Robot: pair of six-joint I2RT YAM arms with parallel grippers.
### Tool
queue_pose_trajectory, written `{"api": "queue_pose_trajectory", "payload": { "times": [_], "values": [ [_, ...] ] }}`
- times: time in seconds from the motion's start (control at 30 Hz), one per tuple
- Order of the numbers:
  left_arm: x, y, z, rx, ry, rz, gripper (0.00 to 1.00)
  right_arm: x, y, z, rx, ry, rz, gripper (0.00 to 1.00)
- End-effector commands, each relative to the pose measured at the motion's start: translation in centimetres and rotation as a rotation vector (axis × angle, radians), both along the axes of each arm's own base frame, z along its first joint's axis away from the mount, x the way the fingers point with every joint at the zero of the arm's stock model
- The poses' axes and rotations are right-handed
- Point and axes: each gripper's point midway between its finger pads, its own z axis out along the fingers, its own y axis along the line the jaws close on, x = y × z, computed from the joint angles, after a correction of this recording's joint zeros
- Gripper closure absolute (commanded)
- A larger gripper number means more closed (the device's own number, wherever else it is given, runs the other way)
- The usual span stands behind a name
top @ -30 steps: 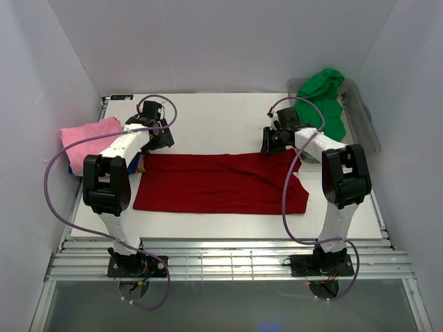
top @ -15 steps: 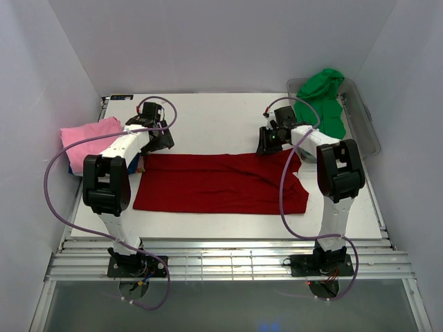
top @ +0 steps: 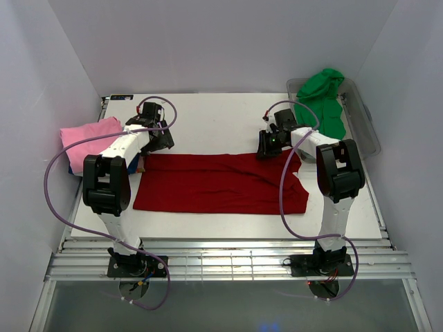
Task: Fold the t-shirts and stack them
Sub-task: Fold the tshirt
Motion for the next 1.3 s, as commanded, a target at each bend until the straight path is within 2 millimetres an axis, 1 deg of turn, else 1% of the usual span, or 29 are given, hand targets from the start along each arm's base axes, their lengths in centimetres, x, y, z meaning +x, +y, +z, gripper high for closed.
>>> {"api": "queue_pose_trajectory", "payload": {
  "times": [0.0,0.03,0.07,0.13,0.17,0.23,0.37,0.43,0.47,0.53,0.57,0.6,0.63,0.67,0.73,0.77,0.83,0.87,0.93,0.97,1.03,1.07,1.1,1.2,1.23,1.27],
  "values": [
    [0.1,-0.1,1.5,-0.001,-0.041,-0.011,0.11,-0.6,0.4,-0.2,0.010,0.008,0.031,0.65],
    [0.1,-0.1,1.5,-0.001,-0.041,-0.011,0.11,-0.7,0.4,-0.2,0.015,0.009,0.036,0.66],
    [0.0,0.0,1.5,0.000,-0.038,-0.012,0.11,-0.8,0.5,-0.2,0.016,0.008,0.040,0.71],
    [0.0,0.0,1.4,0.000,-0.038,-0.012,0.11,-0.8,0.5,0.1,0.021,-0.001,0.046,0.77],
    [-0.1,-0.1,1.4,-0.001,-0.036,-0.013,0.11,-0.9,0.5,0.0,0.020,0.000,0.049,0.84],
    [-0.2,0.0,1.4,0.000,-0.035,-0.011,0.11,-1.1,0.6,0.0,0.029,0.002,0.058,0.88],
    [-0.6,0.1,1.5,0.000,-0.035,-0.009,0.11,-1.5,0.9,-0.1,0.042,0.009,0.068,0.92],
    [-0.7,0.1,1.6,0.001,-0.039,-0.008,0.11,-1.7,0.9,0.4,0.055,0.002,0.071,0.92],
    [-0.8,0.1,1.8,0.001,-0.043,-0.008,0.11,-1.7,1.0,1.0,0.061,-0.011,0.074,0.92],
    [-0.9,0.2,1.8,0.002,-0.043,-0.007,0.11,-2.2,1.2,1.6,0.065,-0.012,0.084,0.92],
    [-1.0,0.2,2.0,0.000,-0.048,-0.006,0.11,-2.5,1.4,2.5,0.070,-0.030,0.093,0.92],
    [-1.0,0.1,2.0,-0.001,-0.047,-0.005,0.11,-2.9,1.6,2.9,0.071,-0.038,0.105,0.92],
    [-1.1,0.1,1.9,-0.003,-0.045,-0.005,0.11,-3.7,1.6,2.8,0.067,-0.030,0.109,0.92],
    [-1.2,0.1,1.9,-0.006,-0.045,-0.003,0.11,-4.2,2.0,3.9,0.072,-0.054,0.124,0.92],
    [-1.3,0.0,1.8,-0.011,-0.042,-0.003,0.11,-5.1,2.0,4.3,0.067,-0.062,0.132,0.92],
    [-1.4,0.0,1.8,-0.016,-0.043,0.000,0.11,-6.3,2.3,4.6,0.068,-0.063,0.147,0.92],
    [-1.5,-0.2,1.9,-0.027,-0.047,0.001,0.11,-7.4,2.4,4.7,0.063,-0.065,0.154,0.92],
    [-1.7,-0.3,1.8,-0.033,-0.045,0.003,0.11,-8.6,2.6,4.9,0.063,-0.066,0.164,0.92],
    [-1.8,-0.3,1.9,-0.038,-0.048,0.002,0.11,-9.7,2.7,5.0,0.065,-0.062,0.161,0.92],
    [-1.9,-0.3,1.9,-0.039,-0.046,0.001,0.11,-10.7,2.8,5.0,0.066,-0.064,0.170,0.92],
    [-2.1,-0.3,2.0,-0.041,-0.049,0.000,0.11,-11.6,2.7,5.0,0.061,-0.062,0.161,0.92],
    [-2.2,-0.3,2.2,-0.041,-0.052,0.000,0.11,-12.1,2.8,5.4,0.066,-0.073,0.165,0.92],
    [-2.4,-0.3,2.0,-0.042,-0.047,-0.001,0.11,-12.9,2.6,4.9,0.060,-0.055,0.165,0.92],
    [-2.6,-0.3,2.3,-0.046,-0.055,-0.001,0.11,-14.2,2.7,5.1,0.067,-0.052,0.167,0.92],
    [-2.8,-0.3,2.3,-0.047,-0.053,-0.003,0.11,-14.8,2.5,4.6,0.057,-0.043,0.167,0.92],
    [-2.9,-0.3,2.6,-0.048,-0.059,-0.003,0.11,-15.2,2.6,5.0,0.061,-0.053,0.173,0.92]
  ]
}}
